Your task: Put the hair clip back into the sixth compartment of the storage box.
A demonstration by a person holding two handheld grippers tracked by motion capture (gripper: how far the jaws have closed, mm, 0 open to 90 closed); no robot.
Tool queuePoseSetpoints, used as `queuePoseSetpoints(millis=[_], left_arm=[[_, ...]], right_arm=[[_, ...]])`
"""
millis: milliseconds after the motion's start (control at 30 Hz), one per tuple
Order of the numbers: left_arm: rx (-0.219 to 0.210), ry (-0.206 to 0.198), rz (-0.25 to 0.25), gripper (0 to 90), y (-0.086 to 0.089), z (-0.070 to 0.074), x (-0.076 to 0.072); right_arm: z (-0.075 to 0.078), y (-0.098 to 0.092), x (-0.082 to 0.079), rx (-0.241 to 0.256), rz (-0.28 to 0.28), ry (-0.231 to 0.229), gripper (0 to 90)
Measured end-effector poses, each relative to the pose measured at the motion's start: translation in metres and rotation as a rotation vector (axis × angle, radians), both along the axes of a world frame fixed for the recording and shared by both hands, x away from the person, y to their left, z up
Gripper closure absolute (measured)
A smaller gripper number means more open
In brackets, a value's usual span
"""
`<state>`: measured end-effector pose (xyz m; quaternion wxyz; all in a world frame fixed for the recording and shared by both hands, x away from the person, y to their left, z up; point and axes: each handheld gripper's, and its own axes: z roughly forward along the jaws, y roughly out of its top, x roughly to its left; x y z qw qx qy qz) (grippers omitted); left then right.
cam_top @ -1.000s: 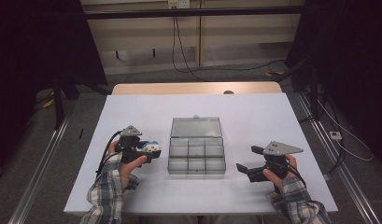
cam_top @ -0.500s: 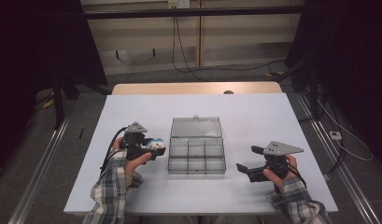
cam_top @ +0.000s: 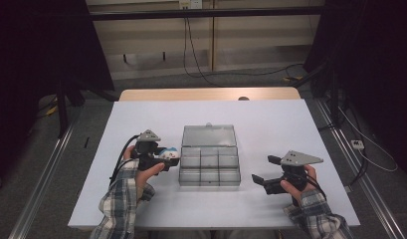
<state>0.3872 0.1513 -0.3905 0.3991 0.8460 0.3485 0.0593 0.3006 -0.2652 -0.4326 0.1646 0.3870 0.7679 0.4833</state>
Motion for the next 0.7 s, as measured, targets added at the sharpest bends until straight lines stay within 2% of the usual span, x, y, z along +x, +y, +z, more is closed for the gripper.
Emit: queuePoseSetpoints(millis=[67,133,200,300,467,567,600,700], left_arm=[[0.005,-0.003,0.012,34.3,-0.001,0.000,-0.001],[0.003,0.003,-0.015,34.3,-0.004,0.001,0.000],[0.010,-0.004,-0.003,34.3,-0.006,0.000,-0.001],[-0.004,0.006,-0.018,34.3,-0.009,0.000,0.000],[0.003,0.007,-0.028,34.3,-0.012,0.001,-0.001],[-0.007,0.009,-0.026,34.3,-0.015,0.000,-0.001],[0.003,0.002,-0.016,34.3,-0.016,0.000,-0.001],[-0.011,0.011,-0.035,34.4,-0.019,0.000,0.000]], right_arm=[[0.000,0.000,0.000,0.000,0.000,0.000,6.9],[0.000,0.000,0.000,0.000,0.001,0.000,7.0],[0.000,0.000,0.000,-0.001,0.000,0.000,6.9],[0.001,0.000,0.000,0.000,0.002,-0.002,6.9],[0.001,0.000,0.000,0.002,0.002,-0.002,7.0],[0.001,0.000,0.000,0.003,0.002,-0.002,6.9],[0.001,0.000,0.000,0.003,0.002,-0.003,6.9],[0.001,0.000,0.000,0.003,0.001,-0.002,6.9]])
